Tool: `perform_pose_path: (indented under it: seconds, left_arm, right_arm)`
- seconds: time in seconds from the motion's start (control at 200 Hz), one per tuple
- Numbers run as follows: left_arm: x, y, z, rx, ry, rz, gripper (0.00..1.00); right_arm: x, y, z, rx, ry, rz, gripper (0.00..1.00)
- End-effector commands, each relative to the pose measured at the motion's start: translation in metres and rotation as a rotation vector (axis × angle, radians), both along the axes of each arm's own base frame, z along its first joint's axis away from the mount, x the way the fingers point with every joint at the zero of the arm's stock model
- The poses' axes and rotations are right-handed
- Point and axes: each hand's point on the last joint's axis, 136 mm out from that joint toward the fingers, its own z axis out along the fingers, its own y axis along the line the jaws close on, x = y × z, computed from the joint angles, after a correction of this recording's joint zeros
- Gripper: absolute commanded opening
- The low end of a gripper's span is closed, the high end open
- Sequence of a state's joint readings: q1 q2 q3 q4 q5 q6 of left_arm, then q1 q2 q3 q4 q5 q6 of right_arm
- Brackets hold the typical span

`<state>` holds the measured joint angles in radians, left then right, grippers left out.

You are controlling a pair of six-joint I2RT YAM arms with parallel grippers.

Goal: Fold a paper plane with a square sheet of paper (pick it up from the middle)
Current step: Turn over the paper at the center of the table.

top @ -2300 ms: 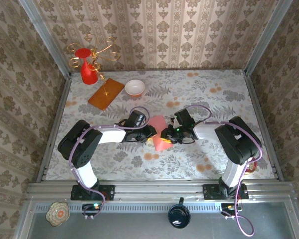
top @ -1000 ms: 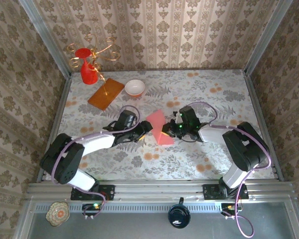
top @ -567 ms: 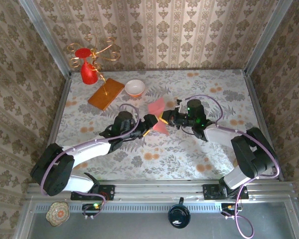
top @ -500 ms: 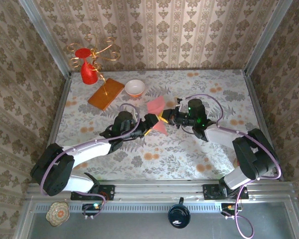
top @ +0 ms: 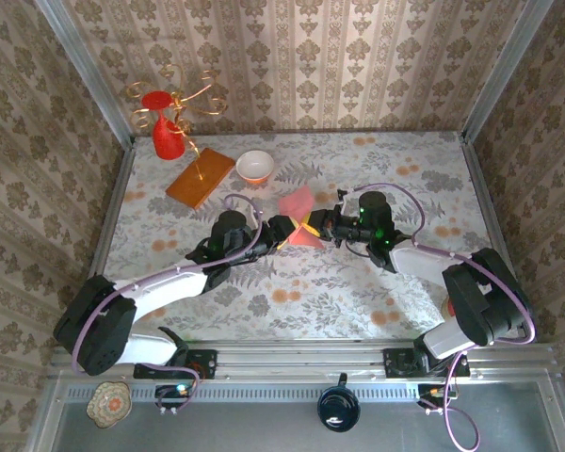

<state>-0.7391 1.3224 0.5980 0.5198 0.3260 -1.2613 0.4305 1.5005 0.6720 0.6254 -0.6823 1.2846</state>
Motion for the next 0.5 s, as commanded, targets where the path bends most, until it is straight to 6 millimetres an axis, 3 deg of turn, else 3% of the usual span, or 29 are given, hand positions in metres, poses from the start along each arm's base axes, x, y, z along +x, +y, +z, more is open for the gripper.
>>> perform_pose_path:
  seconds: [0.0, 0.495]
  left_arm:
    - [-0.005, -0.004, 0.013, -0.046, -0.036, -0.025, 0.44]
    - [-0.004, -0.006, 0.002, -0.032, 0.007, -0.029, 0.29]
  right_arm:
    - [-0.005, 0.0, 0.012, 0.026, -0.027, 0.015, 0.05]
    - [-0.004, -0.005, 0.008, 0.025, -0.015, 0.008, 0.1]
